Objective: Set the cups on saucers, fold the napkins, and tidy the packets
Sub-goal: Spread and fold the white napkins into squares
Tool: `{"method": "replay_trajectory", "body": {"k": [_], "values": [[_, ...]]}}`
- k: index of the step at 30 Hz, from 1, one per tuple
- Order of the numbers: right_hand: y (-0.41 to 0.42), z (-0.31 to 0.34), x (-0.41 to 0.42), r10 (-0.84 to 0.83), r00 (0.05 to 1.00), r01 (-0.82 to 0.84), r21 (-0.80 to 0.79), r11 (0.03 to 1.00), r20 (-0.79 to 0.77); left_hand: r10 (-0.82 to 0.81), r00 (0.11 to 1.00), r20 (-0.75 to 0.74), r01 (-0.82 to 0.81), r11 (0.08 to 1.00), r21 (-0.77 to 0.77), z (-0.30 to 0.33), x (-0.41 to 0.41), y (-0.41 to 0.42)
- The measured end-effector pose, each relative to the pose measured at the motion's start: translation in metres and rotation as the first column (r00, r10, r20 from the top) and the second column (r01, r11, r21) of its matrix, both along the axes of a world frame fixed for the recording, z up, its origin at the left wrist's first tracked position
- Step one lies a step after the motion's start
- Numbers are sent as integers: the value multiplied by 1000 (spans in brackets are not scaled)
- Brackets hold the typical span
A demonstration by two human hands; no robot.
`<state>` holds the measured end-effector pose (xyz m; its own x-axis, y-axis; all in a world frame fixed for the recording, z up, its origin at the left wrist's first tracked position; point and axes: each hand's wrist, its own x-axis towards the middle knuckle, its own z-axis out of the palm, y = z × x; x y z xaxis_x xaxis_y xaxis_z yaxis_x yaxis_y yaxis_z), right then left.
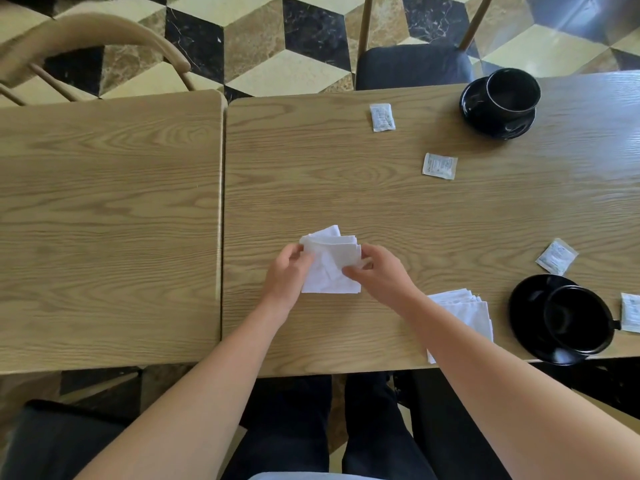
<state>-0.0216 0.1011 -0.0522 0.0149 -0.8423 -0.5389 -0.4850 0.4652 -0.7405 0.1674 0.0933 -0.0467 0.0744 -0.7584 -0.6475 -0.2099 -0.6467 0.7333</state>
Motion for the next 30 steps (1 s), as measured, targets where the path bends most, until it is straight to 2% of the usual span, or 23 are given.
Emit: {"method": "replay_trajectory", "body": {"k": [1,3,5,7,11,15,22,27,30], "values": [[-1,0,1,14,999,-14,-19,1000,29,-13,1000,-11,13,1000,-6,-2,0,0],[-3,-2,6,27,998,-25,-35,999,59,-20,998,58,21,1000,-18,-7,0,-2],[-6,-6,10,14,1000,-13,-33,999,10,18,985,172,-13,999,-31,-11,-1,-4],[-9,-11,14,-6,999,5,-19,1000,-44,64,977,204,-57,998,-38,-12,-3,-5],[-13,-10,19,-61,995,60,-12,998,-85,141,980,142,-135,989,-53,-8,-7,-8],[-17,-4,21,-227,969,214,129,968,96,138,988,67,-134,989,-61,-7,-4,-9],[-13,3,11,-200,937,136,227,964,287,37,997,-70,-42,997,-64,-11,0,-4],[0,-1,2,-249,931,162,308,937,268,-61,992,-112,57,998,-41,-11,-1,-2],[9,-8,0,-255,954,200,303,932,157,-100,994,-40,98,994,-57,-14,-3,-1]]}}
